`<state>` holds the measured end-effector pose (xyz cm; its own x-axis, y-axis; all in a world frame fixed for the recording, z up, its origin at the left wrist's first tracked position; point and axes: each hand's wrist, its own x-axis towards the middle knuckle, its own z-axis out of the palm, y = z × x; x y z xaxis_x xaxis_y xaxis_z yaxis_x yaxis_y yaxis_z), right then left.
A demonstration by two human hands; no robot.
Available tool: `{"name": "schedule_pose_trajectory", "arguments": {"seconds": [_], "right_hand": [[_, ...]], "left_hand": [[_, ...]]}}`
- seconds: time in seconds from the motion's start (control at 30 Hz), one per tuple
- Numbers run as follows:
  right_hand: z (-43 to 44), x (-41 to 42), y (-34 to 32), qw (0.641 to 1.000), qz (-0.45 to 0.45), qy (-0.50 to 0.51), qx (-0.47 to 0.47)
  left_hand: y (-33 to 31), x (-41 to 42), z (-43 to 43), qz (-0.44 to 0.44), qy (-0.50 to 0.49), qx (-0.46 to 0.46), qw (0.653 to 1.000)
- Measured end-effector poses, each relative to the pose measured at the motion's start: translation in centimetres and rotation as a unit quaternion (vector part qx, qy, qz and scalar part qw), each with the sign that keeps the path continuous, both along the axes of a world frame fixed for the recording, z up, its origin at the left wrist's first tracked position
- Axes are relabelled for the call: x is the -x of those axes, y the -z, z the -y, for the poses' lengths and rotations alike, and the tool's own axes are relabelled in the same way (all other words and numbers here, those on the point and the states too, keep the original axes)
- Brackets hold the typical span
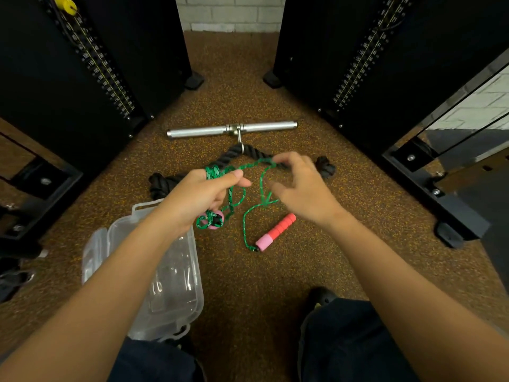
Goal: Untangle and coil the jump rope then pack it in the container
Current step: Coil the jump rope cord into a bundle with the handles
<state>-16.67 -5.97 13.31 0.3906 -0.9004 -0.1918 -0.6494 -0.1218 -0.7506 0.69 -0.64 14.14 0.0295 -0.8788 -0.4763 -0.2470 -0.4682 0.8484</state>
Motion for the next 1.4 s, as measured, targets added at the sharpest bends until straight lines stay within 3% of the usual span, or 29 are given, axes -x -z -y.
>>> {"name": "schedule_pose_trajectory", "arguments": {"seconds": [0.13, 0.23, 0.37, 0.57, 0.73, 0.87, 0.97, 1.07, 1.23, 1.4], "right_hand": [[-1.5, -1.3, -0.6, 0.987, 0.063, -0.137, -0.058], [-2.0, -1.5, 0.0, 0.98, 0.109, -0.138, -0.097], [-1.6, -1.1, 0.4, 0.989, 0.079, -0.119, -0.038], [-1.4, -0.7, 0.1, 0.99, 0.026, -0.136, 0.007], [0.3, 0.9, 0.0, 0.998, -0.027, 0.002, 0.061], [1.6, 2.3, 0.3, 0.984, -0.047, 0.147, 0.092], [1.9, 2.8, 0.8, 0.971, -0.099, 0.196, 0.093], [1.8, 2.4, 0.8, 0.982, -0.088, 0.14, 0.091], [0.3, 0.2, 0.4, 0.995, 0.027, -0.093, 0.033], [-0.3, -0.3, 0.9, 0.981, 0.01, -0.194, 0.004]], "left_hand": [[0.1, 0.7, -0.2, -0.007, 0.026, 0.0, 1.0], [0.3, 0.9, -0.3, 0.001, 0.037, -0.004, 0.999], [0.1, 0.9, -0.3, 0.032, 0.042, 0.01, 0.999], [-0.3, 0.6, -0.2, 0.012, 0.013, 0.032, 0.999], [-0.7, -0.6, 0.0, -0.001, -0.039, 0.034, 0.999], [-0.2, -1.4, 0.4, -0.028, -0.097, 0.052, 0.994], [-0.3, -1.1, 0.3, -0.065, -0.105, 0.04, 0.992], [-0.5, -0.5, 0.1, -0.091, -0.093, 0.024, 0.991], [-0.4, 0.1, -0.2, -0.183, -0.026, -0.024, 0.983], [-0.5, 0.4, -0.7, -0.252, 0.047, -0.038, 0.966]]}}
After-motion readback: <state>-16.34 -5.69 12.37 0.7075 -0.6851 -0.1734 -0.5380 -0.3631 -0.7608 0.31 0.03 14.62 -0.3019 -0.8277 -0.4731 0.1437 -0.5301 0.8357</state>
